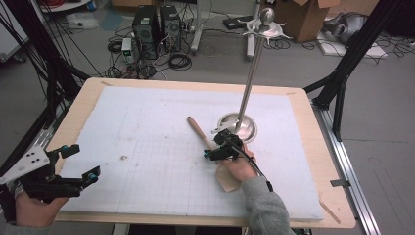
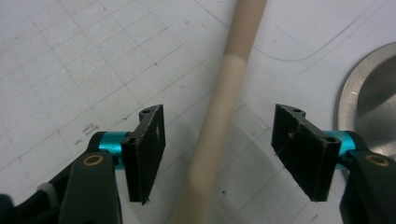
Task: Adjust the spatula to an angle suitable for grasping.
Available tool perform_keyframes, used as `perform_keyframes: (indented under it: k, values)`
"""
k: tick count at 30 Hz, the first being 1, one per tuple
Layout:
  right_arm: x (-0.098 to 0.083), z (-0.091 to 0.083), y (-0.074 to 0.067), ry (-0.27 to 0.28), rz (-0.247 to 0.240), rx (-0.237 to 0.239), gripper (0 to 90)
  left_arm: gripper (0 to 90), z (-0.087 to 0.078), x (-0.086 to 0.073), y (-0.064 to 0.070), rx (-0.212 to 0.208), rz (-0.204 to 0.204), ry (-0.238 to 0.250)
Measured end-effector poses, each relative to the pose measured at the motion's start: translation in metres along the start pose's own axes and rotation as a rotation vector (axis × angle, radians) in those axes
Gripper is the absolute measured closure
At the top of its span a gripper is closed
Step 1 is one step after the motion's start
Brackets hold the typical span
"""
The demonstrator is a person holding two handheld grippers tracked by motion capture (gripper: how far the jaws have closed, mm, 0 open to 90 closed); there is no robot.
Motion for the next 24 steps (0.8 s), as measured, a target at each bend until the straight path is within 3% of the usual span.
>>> perform_keyframes:
  k: [24]
  values:
    - [-0.0022,-0.0001,-0.0019,-0.032,-0.001,-0.01,55.1,1.7,0.0,0.0003,0.0001,0.004,0.001,0.002]
Point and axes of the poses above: each handheld gripper's, and its own axes: z roughly forward along the jaws, x roughly out of its top, y roughly to its right, the point moved 6 cm from there along z, roughly forward along the jaws, and after that the axes turned 8 degrees about x, right-handed, at the moved point
